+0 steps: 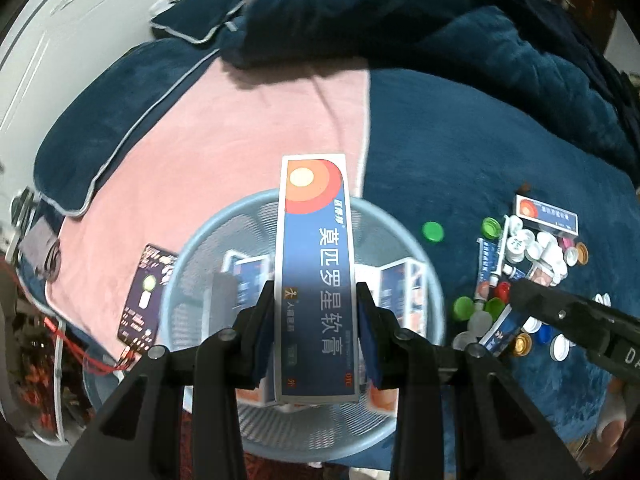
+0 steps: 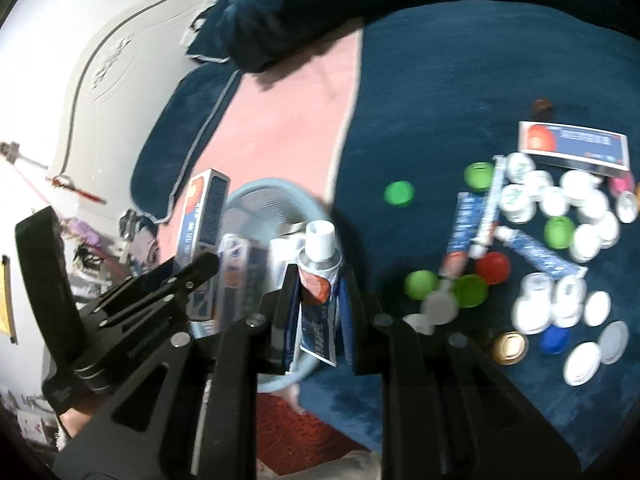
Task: Organize objects
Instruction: 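Carry the ointment box and tube over the basket and open both grippers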
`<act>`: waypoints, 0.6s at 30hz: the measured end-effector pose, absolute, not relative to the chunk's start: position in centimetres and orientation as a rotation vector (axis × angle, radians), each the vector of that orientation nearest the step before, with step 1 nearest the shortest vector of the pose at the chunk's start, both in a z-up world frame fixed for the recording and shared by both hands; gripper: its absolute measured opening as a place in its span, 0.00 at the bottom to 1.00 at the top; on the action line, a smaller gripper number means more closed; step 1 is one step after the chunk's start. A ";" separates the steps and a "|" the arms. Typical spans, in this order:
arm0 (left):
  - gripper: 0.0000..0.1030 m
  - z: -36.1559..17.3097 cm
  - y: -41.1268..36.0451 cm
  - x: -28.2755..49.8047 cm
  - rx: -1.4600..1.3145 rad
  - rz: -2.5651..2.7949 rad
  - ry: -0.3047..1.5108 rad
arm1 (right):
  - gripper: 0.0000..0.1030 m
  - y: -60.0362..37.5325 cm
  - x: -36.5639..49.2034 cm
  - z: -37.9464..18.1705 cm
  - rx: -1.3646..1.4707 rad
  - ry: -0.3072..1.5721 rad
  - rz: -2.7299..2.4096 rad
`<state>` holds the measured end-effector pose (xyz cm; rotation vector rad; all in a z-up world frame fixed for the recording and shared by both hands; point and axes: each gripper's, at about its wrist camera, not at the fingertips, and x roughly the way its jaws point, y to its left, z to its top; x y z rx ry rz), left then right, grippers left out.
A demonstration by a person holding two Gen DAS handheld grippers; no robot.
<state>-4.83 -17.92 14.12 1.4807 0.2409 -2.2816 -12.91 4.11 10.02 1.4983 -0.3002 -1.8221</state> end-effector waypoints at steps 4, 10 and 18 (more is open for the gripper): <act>0.37 14.0 -19.3 -3.0 1.479 -2.262 0.265 | 0.19 1.5 -11.4 10.5 1.483 -0.274 -1.767; 0.37 11.7 -19.7 -1.3 1.620 -2.241 0.316 | 0.20 -2.3 -9.8 8.1 1.551 -0.172 -1.671; 0.87 11.8 -20.0 -1.0 1.576 -2.201 0.257 | 0.99 -0.8 -10.4 8.0 1.506 -0.188 -1.800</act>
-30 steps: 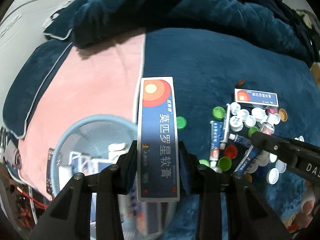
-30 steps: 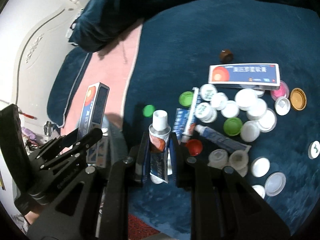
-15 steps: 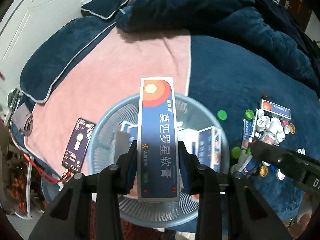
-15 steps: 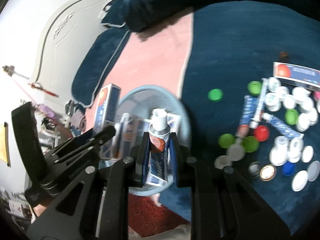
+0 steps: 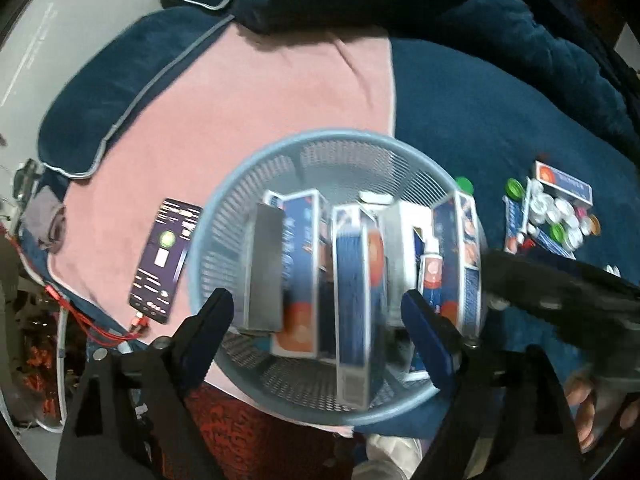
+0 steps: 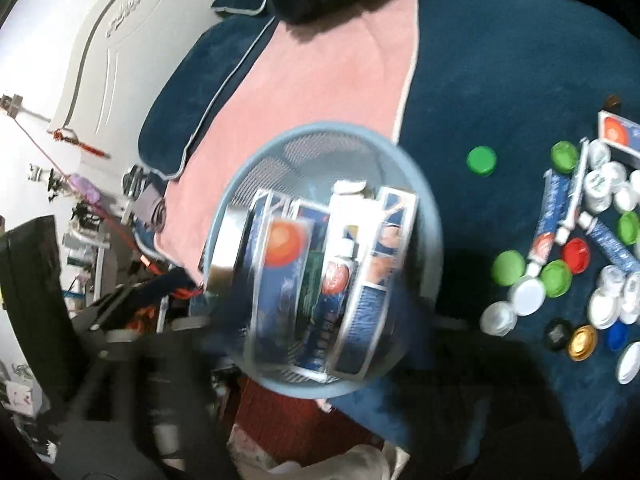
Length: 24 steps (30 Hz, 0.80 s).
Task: Organize objects
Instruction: 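Carry the ointment box and tube over the basket and open both grippers, then withdraw both open grippers from the basket toward the pile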
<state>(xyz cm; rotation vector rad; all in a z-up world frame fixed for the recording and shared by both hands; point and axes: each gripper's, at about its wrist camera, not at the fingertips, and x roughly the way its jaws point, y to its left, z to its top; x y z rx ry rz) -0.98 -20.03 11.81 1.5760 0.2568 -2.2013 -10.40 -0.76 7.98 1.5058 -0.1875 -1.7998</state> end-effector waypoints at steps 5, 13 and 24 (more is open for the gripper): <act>0.95 11.6 -20.2 -1.3 1.574 -2.156 0.204 | 1.00 0.6 -10.9 8.4 1.506 -0.131 -1.888; 0.95 11.8 -20.6 -1.2 1.563 -2.139 0.193 | 1.00 0.9 -10.9 7.4 1.566 -0.078 -1.876; 0.95 11.8 -20.6 -1.2 1.556 -2.122 0.197 | 1.00 0.8 -9.9 6.9 1.581 -0.025 -1.856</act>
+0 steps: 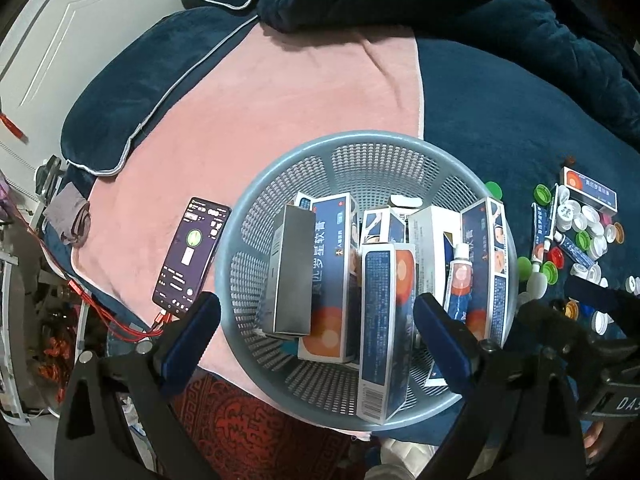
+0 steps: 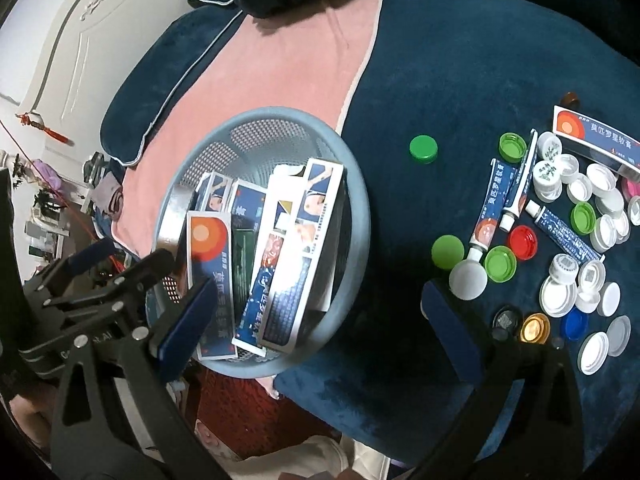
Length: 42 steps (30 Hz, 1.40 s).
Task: Organize objects
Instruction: 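Withdraw both open grippers from the basket toward the pile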
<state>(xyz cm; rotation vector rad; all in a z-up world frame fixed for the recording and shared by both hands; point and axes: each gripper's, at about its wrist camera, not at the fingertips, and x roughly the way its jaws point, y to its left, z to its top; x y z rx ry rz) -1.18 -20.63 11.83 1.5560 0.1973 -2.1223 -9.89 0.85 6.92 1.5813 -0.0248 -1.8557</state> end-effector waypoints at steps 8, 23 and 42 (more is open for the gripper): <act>0.95 11.8 -20.4 -1.3 1.557 -2.117 0.184 | 1.00 1.0 -9.8 6.8 1.592 -0.015 -1.860; 0.95 11.9 -19.7 -1.7 1.563 -2.120 0.163 | 1.00 1.5 -9.8 6.4 1.602 -0.002 -1.867; 0.95 12.3 -18.0 -2.7 1.575 -2.128 0.134 | 1.00 3.0 -10.0 6.4 1.610 -0.005 -1.885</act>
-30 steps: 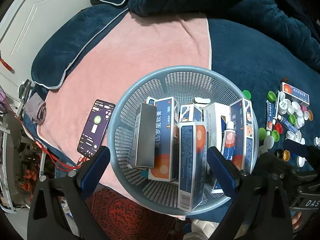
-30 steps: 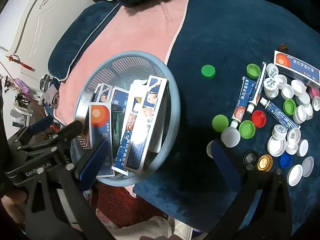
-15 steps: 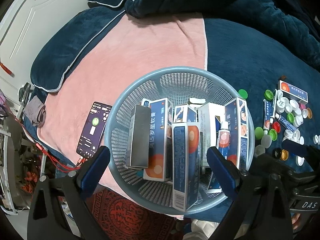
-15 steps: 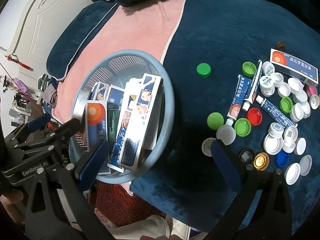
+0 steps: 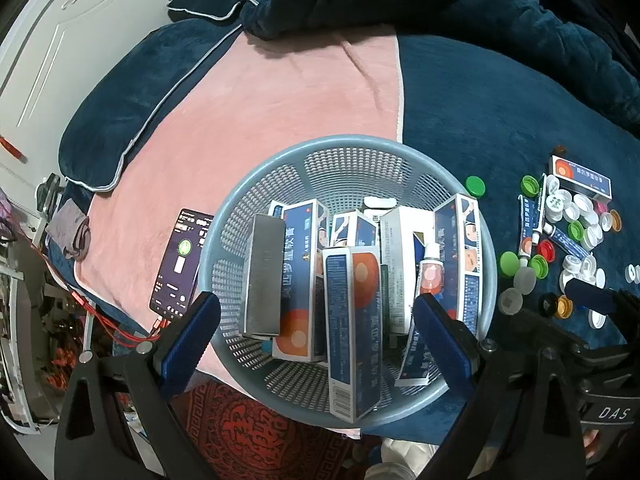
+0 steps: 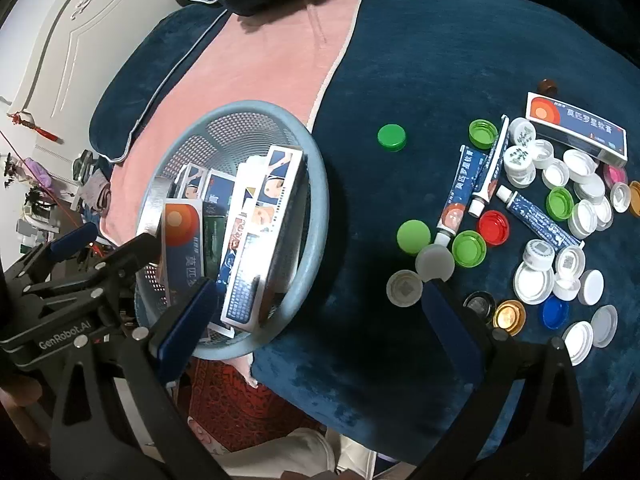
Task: Organize objects
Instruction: 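Withdraw both open grippers from the basket toward the pile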
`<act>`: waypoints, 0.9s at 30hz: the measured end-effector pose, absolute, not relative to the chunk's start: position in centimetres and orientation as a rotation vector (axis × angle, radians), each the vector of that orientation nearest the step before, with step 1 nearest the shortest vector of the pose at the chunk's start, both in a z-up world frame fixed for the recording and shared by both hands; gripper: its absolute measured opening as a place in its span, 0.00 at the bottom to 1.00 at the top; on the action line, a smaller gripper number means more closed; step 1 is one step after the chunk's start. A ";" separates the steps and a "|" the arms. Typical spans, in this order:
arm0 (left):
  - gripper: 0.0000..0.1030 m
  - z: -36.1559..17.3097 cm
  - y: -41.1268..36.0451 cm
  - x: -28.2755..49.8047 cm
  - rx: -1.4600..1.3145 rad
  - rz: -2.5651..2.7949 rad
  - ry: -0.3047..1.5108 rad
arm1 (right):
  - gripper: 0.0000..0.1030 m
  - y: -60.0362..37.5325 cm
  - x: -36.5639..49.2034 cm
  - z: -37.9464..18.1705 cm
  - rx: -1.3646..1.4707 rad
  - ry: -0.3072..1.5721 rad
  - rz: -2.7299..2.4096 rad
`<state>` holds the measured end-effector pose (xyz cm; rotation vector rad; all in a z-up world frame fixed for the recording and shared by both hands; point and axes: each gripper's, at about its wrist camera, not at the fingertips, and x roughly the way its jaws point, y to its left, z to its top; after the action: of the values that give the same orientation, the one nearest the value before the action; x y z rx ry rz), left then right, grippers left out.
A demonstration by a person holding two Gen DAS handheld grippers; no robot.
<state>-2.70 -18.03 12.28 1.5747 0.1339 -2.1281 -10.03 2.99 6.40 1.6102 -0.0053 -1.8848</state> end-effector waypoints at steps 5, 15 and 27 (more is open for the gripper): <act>0.95 12.2 -17.4 -3.1 1.583 -2.130 0.119 | 1.00 3.6 -10.1 6.4 1.613 -0.009 -1.891; 0.95 12.2 -16.2 -3.6 1.592 -2.135 0.096 | 1.00 4.9 -10.3 6.4 1.619 -0.015 -1.904; 0.95 12.3 -14.6 -4.6 1.603 -2.149 0.070 | 1.00 6.5 -10.6 6.3 1.627 -0.029 -1.921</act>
<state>-4.57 -14.64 12.32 1.6028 0.0700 -2.1493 -10.62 6.47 6.31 1.6274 -0.0292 -1.9214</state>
